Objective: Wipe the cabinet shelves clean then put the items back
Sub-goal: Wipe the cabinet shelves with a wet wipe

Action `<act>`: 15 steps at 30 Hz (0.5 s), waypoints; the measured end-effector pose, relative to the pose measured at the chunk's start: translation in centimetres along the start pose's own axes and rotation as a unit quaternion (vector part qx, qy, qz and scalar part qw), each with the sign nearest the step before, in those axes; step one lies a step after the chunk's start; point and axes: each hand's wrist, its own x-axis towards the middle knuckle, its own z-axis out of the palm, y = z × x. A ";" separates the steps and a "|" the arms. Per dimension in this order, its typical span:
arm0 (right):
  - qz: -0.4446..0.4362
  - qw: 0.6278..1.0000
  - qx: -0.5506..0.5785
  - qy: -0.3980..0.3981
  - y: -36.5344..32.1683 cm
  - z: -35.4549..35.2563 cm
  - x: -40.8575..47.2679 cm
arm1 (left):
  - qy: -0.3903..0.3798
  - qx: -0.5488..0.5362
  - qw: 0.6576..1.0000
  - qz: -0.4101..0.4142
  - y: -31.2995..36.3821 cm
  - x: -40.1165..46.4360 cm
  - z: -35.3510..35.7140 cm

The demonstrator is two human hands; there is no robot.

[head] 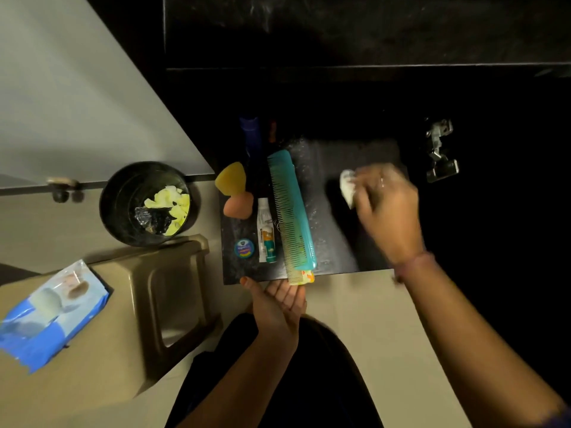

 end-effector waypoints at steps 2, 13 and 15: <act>-0.009 1.000 -0.004 0.009 -0.7 2.2 6.6 | 0.000 -0.002 1.000 -0.002 0.1 -0.1 0.1; 0.031 0.994 -0.056 -0.087 1.1 8.0 2.5 | 0.015 -0.005 1.000 0.000 0.1 -0.5 0.3; 0.010 0.989 -0.069 -0.131 1.7 6.8 -3.8 | 0.021 -0.010 1.000 -0.003 0.2 -0.6 0.5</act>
